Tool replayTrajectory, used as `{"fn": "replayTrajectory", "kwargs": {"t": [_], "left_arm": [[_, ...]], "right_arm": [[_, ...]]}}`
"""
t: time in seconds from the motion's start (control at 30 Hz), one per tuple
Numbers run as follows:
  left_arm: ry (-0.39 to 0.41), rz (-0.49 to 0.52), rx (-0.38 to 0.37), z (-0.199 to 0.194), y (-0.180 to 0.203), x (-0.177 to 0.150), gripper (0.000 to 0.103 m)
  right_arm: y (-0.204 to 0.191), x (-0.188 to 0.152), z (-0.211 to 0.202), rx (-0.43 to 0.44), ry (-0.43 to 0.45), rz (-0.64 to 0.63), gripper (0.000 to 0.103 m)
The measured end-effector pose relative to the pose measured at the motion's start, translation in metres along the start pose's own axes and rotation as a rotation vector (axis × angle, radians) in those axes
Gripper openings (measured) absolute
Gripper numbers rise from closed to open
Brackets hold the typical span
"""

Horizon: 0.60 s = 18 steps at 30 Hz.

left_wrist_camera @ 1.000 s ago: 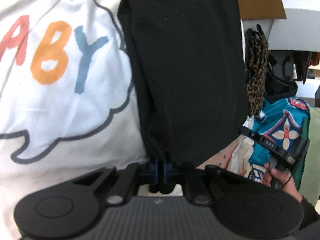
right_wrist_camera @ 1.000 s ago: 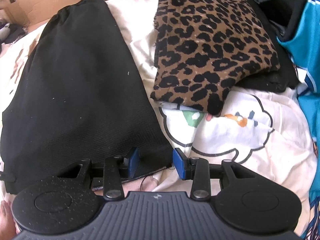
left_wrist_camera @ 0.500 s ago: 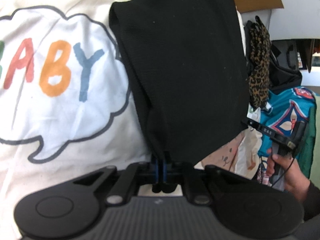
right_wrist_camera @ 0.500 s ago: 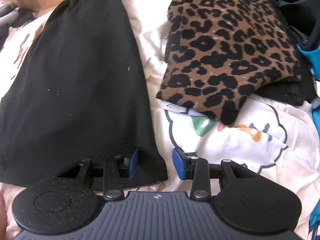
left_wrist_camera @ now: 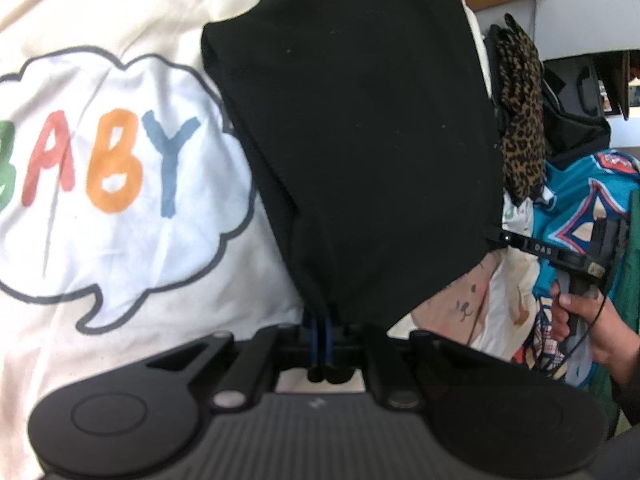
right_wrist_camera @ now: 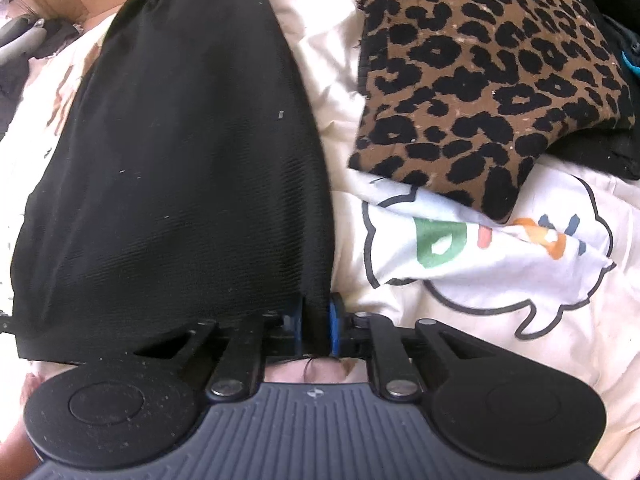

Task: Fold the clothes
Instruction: 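Close the left tool on the black shorts' edge while the right tool rests open beside it, then close the right tool on the shorts' edge while the left tool holds its edge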

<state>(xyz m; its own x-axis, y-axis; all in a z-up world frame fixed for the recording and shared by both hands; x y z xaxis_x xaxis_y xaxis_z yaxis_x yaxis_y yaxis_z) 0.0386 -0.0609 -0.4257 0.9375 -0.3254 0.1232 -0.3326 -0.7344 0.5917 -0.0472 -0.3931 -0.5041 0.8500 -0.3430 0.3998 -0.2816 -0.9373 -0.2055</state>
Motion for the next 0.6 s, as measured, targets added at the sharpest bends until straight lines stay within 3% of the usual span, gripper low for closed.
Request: {"fn": "replayTrajectory", "kwargs": {"t": [0.23, 0.6], "left_arm": [[0.048, 0.0, -0.023, -0.026, 0.013, 0.016, 0.003], [0.097, 0.046, -0.008, -0.078, 0.017, 0.035, 0.003]], "right_arm": [[-0.021, 0.005, -0.026, 0.004, 0.042, 0.001, 0.01], [-0.061, 0.014, -0.047, 0.117, 0.086, 0.007, 0.01]]}}
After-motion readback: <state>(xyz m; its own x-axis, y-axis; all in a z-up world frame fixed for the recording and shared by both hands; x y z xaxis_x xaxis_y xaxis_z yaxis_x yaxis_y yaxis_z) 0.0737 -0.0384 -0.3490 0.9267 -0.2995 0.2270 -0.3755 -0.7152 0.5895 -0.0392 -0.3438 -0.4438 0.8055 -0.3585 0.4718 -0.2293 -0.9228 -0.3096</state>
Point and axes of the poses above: each gripper's, at about its wrist camera, not at the fingertips, and z roughly the way its jaws point, y to its right, x to its top, the point moved 9 cm from there along z, roughly the way its jaws point, and after that the axes turned 10 degrees about y, right-handed, at the moved point
